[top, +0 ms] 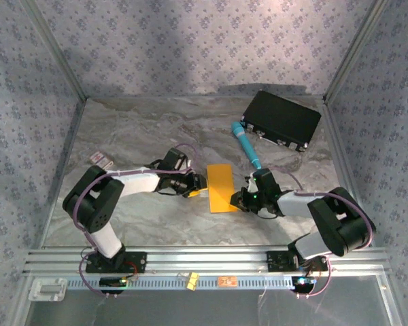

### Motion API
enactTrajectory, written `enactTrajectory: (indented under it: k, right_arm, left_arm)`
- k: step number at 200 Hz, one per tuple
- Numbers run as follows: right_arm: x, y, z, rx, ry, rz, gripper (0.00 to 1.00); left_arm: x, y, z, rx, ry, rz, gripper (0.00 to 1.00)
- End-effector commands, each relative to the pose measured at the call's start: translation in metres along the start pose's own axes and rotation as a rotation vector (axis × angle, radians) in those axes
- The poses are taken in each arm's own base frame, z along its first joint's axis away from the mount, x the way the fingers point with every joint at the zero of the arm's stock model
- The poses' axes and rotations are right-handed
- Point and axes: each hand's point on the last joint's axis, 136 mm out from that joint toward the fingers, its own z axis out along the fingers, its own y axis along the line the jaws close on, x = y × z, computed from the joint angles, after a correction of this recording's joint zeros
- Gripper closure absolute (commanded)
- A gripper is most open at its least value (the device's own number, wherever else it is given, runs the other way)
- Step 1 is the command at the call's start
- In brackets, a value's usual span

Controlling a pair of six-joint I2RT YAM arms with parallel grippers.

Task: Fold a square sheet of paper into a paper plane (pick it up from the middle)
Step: Third fold the triangle at the center of the table.

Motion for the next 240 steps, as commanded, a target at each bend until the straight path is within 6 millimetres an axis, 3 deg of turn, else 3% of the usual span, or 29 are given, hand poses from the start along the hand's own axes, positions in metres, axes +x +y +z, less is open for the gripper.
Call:
enactTrajectory:
  k: [1,87,240]
  right_arm:
    - [0.008,-0.026,0.003,0.085,0.01,0.054,0.9]
    - [0.006,-0.026,0.004,0.083,0.007,0.058,0.9]
    - [0.004,-0.023,0.004,0.074,-0.002,0.052,0.89]
  left_arm:
    - [-0.004,-0.018,0.006,0.058,0.017,0.021,0.56]
    - [-0.003,-0.012,0.026,0.077,0.057,-0.015,0.65]
    - [-0.002,-0.009,0.035,0.079,0.064,-0.027,0.78]
